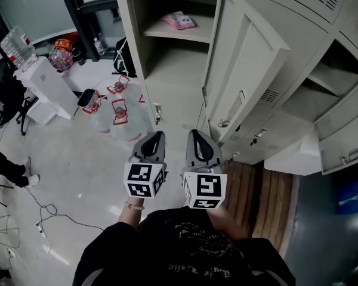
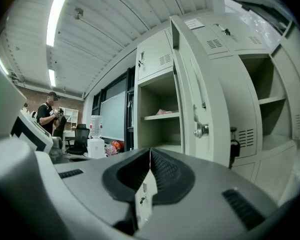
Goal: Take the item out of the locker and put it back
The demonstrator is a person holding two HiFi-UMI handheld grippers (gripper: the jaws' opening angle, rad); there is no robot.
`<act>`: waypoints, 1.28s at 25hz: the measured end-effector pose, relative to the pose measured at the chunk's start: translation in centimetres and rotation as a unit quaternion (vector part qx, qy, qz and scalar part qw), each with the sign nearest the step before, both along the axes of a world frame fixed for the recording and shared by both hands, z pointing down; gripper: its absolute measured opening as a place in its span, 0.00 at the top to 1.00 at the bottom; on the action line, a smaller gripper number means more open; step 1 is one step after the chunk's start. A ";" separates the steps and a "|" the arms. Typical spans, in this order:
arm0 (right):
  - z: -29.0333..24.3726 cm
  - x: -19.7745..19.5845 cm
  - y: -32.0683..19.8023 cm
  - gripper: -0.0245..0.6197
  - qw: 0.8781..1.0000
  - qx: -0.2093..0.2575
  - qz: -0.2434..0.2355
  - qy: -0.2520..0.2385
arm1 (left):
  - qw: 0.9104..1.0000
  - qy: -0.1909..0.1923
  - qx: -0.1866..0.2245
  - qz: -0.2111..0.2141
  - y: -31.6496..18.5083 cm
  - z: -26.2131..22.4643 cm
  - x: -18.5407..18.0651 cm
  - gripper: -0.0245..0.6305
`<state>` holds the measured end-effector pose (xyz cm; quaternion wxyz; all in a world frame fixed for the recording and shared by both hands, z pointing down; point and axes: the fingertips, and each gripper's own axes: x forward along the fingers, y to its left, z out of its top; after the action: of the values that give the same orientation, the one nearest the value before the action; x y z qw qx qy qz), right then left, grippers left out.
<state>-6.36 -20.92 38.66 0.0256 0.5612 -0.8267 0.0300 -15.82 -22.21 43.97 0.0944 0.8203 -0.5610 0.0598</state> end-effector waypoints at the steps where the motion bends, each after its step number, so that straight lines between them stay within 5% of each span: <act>1: -0.2 0.0 -0.4 0.95 1.000 0.000 -0.002 -0.002 | 1.000 -0.001 0.000 -0.003 -0.3 -0.1 0.2 0.95; 11: -1.3 0.0 -3.8 0.95 1.000 -0.002 0.004 -0.015 | 0.999 0.020 0.030 0.001 -5.8 -5.0 0.2 0.95; 14: -1.7 -0.4 -4.6 0.95 1.000 0.001 0.011 -0.009 | 0.999 0.020 0.042 0.018 -8.1 -7.1 0.4 0.81; 21: -3.8 -0.6 -7.0 0.95 0.999 0.021 0.042 -0.008 | 0.997 -0.003 0.054 0.047 -12.9 -11.2 1.6 0.70; 25: -4.8 -1.2 -8.2 0.95 0.998 0.033 0.048 -0.008 | 0.996 -0.025 0.061 0.057 -14.4 -12.3 2.1 0.69; 32: -6.9 -1.6 -10.8 0.95 0.997 0.037 0.073 -0.006 | 0.996 -0.008 0.073 0.046 -18.1 -15.8 0.0 0.69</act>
<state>-7.95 -31.69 31.77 -0.0025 0.6204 -0.7843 0.0047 -15.78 -40.30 28.19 0.0274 0.8495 -0.5260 0.0295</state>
